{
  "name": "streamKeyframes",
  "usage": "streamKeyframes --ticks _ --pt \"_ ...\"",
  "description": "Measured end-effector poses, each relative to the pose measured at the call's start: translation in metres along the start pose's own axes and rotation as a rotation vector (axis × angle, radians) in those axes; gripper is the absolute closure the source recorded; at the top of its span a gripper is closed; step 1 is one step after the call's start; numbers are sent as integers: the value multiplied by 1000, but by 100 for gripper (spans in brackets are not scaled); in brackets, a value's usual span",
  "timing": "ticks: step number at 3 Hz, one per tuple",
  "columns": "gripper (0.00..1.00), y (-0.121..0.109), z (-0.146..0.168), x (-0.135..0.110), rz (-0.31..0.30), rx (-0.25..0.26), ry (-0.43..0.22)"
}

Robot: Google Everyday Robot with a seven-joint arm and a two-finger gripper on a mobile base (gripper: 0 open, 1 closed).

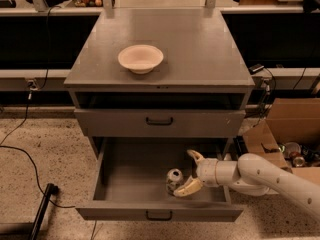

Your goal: Pick 7up can from middle drawer and place on counter

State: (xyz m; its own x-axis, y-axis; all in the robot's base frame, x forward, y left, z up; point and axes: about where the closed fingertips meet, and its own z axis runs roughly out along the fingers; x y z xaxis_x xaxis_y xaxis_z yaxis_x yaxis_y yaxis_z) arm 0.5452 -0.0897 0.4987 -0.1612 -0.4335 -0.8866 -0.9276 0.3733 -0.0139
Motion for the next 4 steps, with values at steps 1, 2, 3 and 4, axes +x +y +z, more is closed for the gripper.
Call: streamKeyframes --ticks 1,2,3,4 --pt "0 3 19 10 21 -1 -3" --pt "0 5 35 18 34 -12 4" --pt "16 4 45 30 70 -13 10" --pt "39 2 51 38 90 -11 19"
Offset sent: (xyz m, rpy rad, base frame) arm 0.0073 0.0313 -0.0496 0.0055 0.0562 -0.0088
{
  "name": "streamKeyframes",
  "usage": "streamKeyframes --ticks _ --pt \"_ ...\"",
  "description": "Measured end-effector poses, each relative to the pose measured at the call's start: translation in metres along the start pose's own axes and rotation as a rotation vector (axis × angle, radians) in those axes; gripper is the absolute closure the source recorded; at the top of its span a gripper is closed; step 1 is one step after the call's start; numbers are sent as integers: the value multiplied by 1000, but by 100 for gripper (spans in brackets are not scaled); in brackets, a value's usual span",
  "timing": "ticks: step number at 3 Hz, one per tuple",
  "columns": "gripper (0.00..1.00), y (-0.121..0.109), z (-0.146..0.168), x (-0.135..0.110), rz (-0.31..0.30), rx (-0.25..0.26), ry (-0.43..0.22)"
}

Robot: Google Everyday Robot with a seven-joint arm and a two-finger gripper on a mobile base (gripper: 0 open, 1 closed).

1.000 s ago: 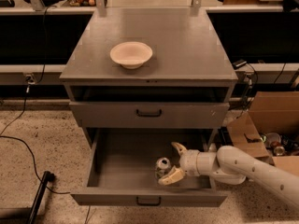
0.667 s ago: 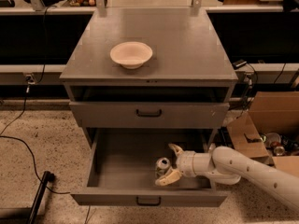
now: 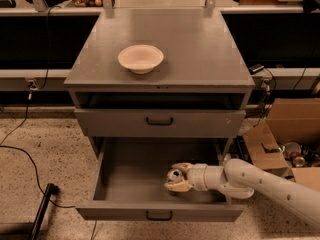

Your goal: Pick 7up can from middle drawer and place on counter

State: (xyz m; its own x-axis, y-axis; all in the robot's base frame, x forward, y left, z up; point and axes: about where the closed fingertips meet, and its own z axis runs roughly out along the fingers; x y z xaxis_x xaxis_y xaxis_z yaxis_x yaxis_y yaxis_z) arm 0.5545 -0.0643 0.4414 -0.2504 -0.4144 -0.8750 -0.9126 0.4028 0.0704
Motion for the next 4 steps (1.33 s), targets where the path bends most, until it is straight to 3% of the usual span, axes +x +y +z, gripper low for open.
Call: streamKeyframes --ticks 1,2,3,4 --pt "62 -2 -1 2 -17 2 14" --pt "94 -10 -27 -28 -62 26 -37" --pt "100 -17 -80 -88 -147 18 -135" --pt "100 2 -135 -142 -217 -62 -131"
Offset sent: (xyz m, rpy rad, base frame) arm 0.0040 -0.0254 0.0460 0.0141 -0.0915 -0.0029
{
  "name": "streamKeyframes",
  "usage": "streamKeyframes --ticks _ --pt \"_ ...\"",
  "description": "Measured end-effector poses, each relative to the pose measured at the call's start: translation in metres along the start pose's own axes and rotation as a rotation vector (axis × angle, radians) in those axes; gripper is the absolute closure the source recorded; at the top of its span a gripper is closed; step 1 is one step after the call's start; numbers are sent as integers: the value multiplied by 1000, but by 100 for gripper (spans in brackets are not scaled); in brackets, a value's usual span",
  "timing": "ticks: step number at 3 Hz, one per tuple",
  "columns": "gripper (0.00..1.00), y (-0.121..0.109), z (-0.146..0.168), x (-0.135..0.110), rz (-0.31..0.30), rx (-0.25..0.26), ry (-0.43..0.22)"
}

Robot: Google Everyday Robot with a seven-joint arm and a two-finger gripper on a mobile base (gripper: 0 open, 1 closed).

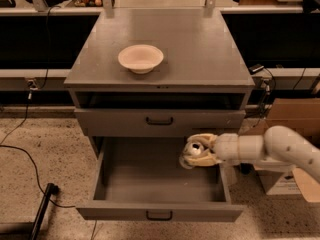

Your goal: Pick 7up can from middle drawer and place on counter

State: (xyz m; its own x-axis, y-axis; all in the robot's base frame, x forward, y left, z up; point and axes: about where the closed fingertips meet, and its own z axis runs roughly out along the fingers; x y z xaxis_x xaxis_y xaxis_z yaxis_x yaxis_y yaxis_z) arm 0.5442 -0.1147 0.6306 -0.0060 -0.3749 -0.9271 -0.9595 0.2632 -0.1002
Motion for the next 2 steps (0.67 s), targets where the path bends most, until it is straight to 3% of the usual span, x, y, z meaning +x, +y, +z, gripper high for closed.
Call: streamKeyframes --ticks 1,2 --pt "100 13 -47 -67 -77 -90 61" --pt "100 35 -56 -85 -96 -180 58"
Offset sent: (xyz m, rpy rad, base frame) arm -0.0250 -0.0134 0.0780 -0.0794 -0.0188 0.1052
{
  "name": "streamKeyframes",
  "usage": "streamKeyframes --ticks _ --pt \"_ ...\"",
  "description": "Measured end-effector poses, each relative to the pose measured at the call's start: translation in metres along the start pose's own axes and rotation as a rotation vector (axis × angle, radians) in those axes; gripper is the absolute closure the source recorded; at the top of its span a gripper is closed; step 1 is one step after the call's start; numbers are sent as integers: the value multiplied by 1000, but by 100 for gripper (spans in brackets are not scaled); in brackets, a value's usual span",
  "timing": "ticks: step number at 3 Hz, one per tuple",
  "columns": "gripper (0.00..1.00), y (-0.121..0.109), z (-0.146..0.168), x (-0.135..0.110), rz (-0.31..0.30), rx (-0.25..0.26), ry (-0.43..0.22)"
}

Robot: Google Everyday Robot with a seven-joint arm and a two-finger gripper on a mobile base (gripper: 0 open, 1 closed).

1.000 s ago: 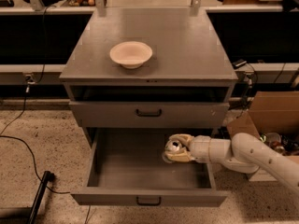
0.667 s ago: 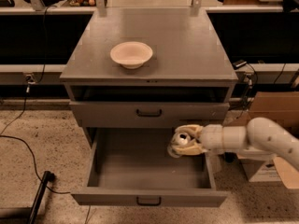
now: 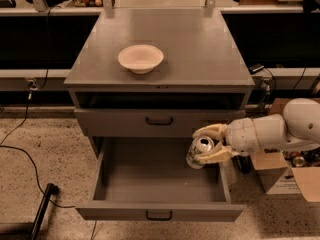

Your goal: Pick 7up can from middle drawer and place on counter

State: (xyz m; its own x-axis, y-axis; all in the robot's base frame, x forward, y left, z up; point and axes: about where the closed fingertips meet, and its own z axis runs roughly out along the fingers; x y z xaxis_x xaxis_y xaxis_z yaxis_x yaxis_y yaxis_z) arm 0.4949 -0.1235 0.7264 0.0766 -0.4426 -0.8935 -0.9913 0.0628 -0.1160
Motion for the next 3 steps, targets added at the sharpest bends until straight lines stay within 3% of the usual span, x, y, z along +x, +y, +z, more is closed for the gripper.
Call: streamKeyframes --ticks 1,2,3 --pt "100 0 0 0 0 -1 0" --pt "100 -2 -1 -15 -10 -25 -6" --pt "100 -9 -13 -54 0 -43 -1"
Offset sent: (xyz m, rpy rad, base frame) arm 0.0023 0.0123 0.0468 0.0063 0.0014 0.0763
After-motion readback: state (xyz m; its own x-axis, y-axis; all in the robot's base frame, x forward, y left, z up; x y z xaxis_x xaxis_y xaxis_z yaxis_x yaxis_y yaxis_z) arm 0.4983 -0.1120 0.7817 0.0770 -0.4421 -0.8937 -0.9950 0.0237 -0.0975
